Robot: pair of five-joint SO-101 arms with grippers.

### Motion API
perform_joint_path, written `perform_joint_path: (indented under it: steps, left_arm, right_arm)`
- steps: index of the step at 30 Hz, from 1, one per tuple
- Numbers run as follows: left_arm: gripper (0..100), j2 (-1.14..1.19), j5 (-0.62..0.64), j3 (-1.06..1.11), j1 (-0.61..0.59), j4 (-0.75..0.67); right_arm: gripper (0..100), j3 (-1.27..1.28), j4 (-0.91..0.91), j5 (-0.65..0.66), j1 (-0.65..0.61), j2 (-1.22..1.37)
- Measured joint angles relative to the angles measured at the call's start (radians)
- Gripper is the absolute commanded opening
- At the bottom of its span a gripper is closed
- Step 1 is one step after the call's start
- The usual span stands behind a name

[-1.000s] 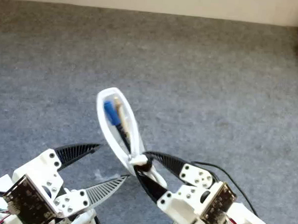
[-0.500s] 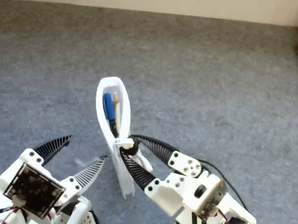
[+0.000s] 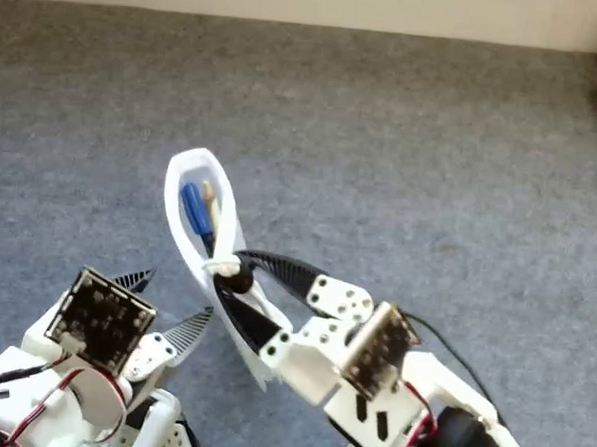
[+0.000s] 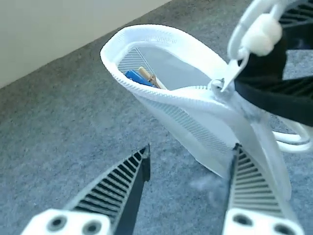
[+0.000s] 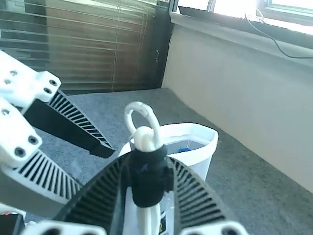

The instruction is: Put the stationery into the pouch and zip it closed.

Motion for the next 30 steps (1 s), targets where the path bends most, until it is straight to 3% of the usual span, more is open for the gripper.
perform_joint_path:
  steps: [6,15,30]
  left_arm:
    - [30,0.000,0.074,0.006,0.000,0.000]
    - [30,0.000,0.084,0.094,0.002,0.000]
    - [30,0.002,0.094,0.198,0.002,-0.130]
  right_arm:
    - [0.5,-0.054,-0.005,0.000,0.003,0.110]
    - [0.5,-0.143,0.143,-0.009,0.055,0.127]
    - [0.5,-0.176,0.218,-0.051,0.068,0.127]
